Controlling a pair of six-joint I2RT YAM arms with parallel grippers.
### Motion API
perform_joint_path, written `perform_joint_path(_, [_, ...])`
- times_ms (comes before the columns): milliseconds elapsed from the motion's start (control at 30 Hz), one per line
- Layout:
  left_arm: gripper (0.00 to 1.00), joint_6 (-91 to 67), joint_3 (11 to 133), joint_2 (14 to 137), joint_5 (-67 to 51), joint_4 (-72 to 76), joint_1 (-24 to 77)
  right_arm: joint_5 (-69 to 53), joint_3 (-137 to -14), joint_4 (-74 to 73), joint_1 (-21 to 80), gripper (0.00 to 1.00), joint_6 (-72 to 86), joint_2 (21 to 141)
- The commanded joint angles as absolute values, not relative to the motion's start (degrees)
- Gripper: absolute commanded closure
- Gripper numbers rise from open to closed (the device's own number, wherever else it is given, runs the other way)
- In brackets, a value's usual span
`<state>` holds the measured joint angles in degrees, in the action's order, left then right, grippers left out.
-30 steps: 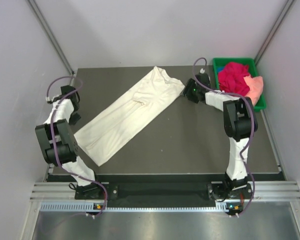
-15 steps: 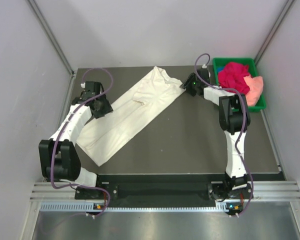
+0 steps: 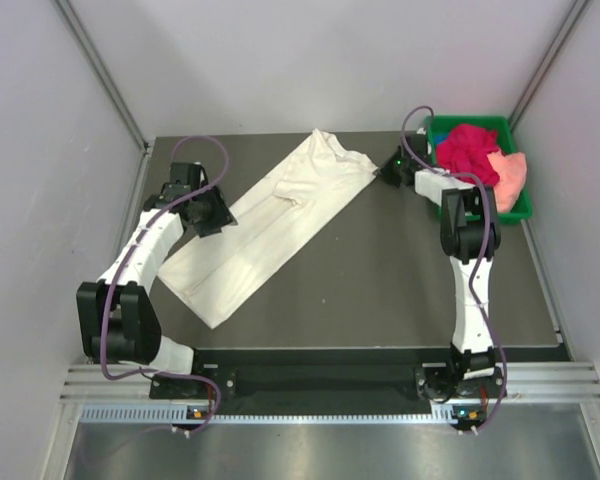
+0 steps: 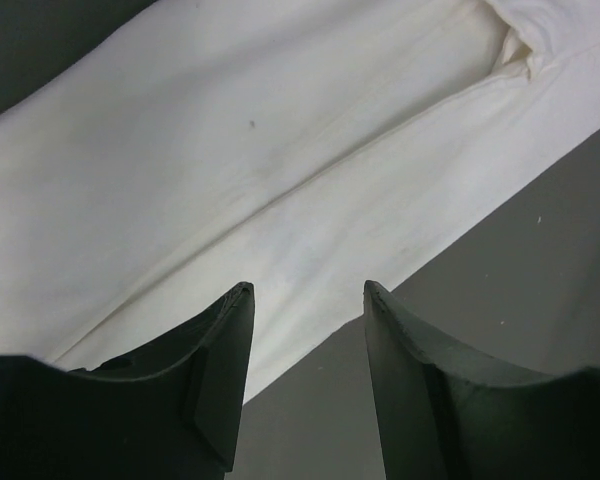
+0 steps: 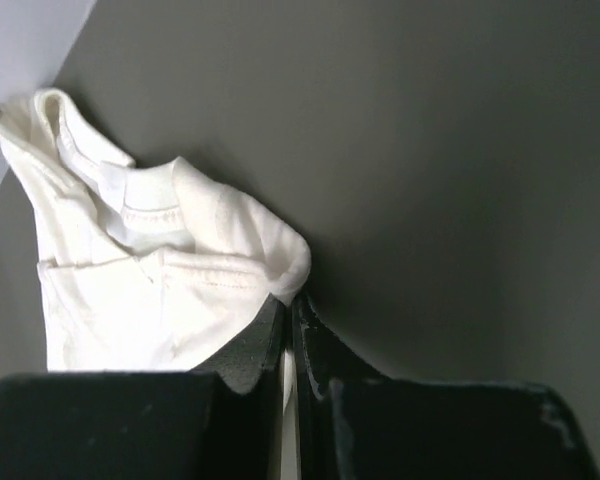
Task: Fold and stack the t-shirts
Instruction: Fold the tshirt
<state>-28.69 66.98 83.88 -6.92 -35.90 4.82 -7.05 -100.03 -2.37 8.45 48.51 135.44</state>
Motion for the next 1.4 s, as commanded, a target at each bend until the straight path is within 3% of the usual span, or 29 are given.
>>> perform_joint_path(0, [0.47,-28.2,67.8,83.4,-10.6,-33.2,5.1,-6.0,-107.2,-4.5,4.2,1.00,46.5,138.9])
perform_joint_path(267, [0.41,-28.8,65.7,82.4,-13.8,-33.5,5.4,-8.6,-123.3,-8.8,0.4,0.94,45.3,148.2])
perform_joint_path(367, [0.41,-29.2,64.2,81.8,-10.7,-35.9,5.4,-9.8,-127.2,-10.5,-1.6,0.82,45.6,148.5])
perform_joint_path(533, [0.41,-33.4,61.0,76.6,-5.1,-29.0,5.4,-8.8,-114.7,-11.8,1.6,0.54,45.4,136.1])
perform_joint_path(633, [0.41,-35.2,59.9,76.8,-4.0,-22.9,5.2,-5.3,-102.2,-12.7,4.4,0.49,48.1,125.0])
perform_joint_path(833, [0.43,-35.3,65.0,84.0,-2.0,-26.9,2.5,9.1,-84.5,-24.5,16.9,0.47,60.2,105.9])
perform_joint_path(1033, [0.41,-36.3,68.2,84.5,-6.8,-23.3,-5.3,10.5,-69.7,-27.8,37.5,0.48,79.6,96.5])
perform_joint_path(1167, [0.42,-38.1,71.1,90.4,-15.4,-26.3,-12.6,12.7,-67.8,-26.0,52.7,0.48,87.4,96.7])
perform_joint_path(1367, [0.43,-36.7,71.0,94.1,-21.9,-27.0,-16.2,13.8,-72.9,-27.2,64.0,0.49,93.6,102.8])
